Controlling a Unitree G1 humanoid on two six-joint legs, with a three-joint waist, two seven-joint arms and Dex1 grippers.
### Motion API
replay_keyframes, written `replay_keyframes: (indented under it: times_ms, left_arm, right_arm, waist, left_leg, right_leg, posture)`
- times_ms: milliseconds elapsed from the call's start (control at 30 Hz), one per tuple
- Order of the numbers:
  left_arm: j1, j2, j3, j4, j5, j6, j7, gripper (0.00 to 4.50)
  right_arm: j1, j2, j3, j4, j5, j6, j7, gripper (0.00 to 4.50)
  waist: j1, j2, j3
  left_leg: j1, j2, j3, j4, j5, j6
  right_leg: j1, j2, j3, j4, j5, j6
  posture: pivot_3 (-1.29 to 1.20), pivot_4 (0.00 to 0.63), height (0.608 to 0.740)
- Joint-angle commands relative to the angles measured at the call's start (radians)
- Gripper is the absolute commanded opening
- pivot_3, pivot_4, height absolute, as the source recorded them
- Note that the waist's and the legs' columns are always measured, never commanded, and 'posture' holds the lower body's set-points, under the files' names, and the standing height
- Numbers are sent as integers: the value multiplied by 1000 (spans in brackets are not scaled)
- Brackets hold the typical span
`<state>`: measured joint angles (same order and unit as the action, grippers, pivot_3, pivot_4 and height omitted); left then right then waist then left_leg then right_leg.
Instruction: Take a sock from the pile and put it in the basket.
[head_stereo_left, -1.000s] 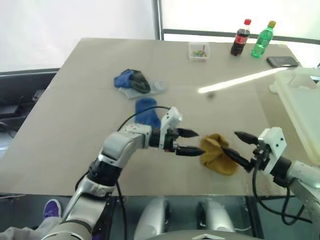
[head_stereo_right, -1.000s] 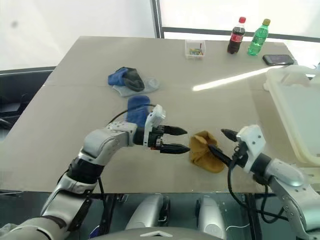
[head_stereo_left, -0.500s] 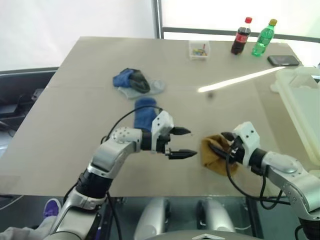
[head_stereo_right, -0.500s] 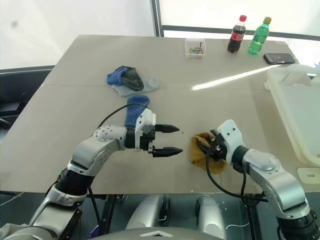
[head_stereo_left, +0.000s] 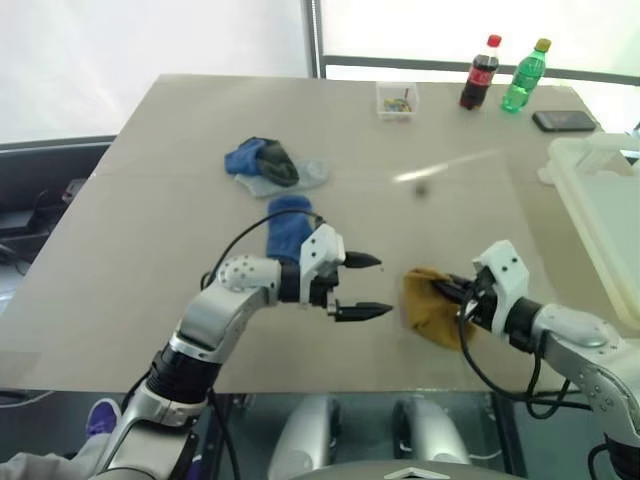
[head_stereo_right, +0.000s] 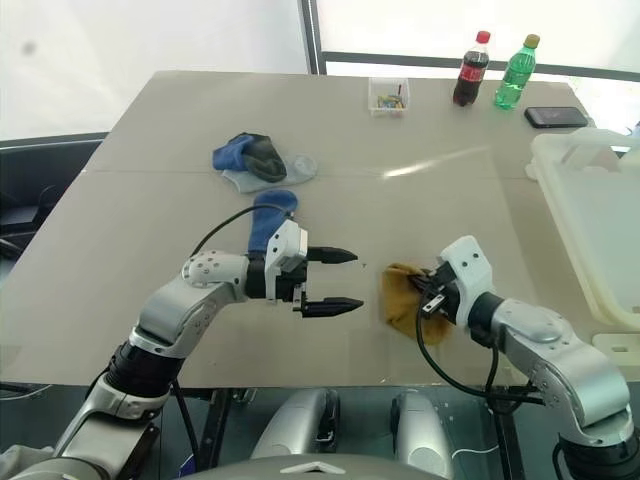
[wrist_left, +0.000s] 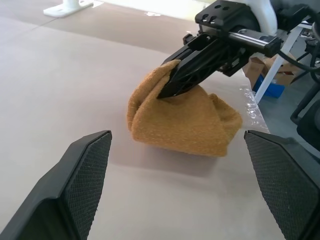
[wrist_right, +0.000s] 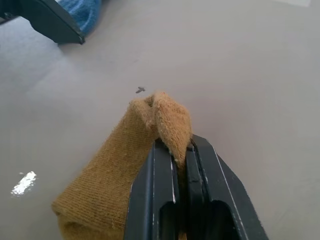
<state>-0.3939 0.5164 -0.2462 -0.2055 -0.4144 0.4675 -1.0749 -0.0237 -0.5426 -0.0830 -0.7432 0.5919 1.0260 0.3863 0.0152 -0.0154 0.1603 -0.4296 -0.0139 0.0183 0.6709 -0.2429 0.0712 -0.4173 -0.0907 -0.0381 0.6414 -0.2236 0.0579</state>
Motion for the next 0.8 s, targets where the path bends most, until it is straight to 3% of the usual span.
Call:
replay_keyframes:
  times_ms: [33,267,400,533,800]
  left_arm:
    - [-5,-3,-4,-2,9,-39,-15,4500]
    - [-3,-23,-2,27,30,-68,-13,4500]
    - [-10,-33,-6,44,36,-72,-15,4500]
    - [-26,-55,-12,67,48,-76,-8,4500]
    - [-19,-47,2,54,57,-47,10,4500]
  right_arm:
    - [18,9,-58,-89,47,88,-57,35]
    - [79,39,-165,-252,83,354,-186,35]
    - [70,61,-159,-282,76,385,-210,35]
    - [-5,57,-48,-206,11,230,-195,35]
    - [-174,-94,202,60,-201,-216,45,35]
  waist:
    - [0,0,0]
    - [0,0,0]
    - [-1,0,0]
    - [-3,0,0]
    - [-2,0,0]
  left_leg:
    - [0,0,0,0,0,0]
    - [0,0,0,0,0,0]
    - [1,0,0,0,0,0]
    - [3,0,1,0,0,0]
    - [5,0,2,1,0,0]
  right_leg:
    - [0,0,0,0,0,0]
    - [0,0,1,0,0,0]
    - [0,1,1,1,0,0]
    - [2,1,2,1,0,0]
    - [3,3,2,1,0,0]
  posture:
    - [0,150,729]
    - [0,150,729]
    - [0,150,729]
    - [0,150,729]
    - [0,150,729]
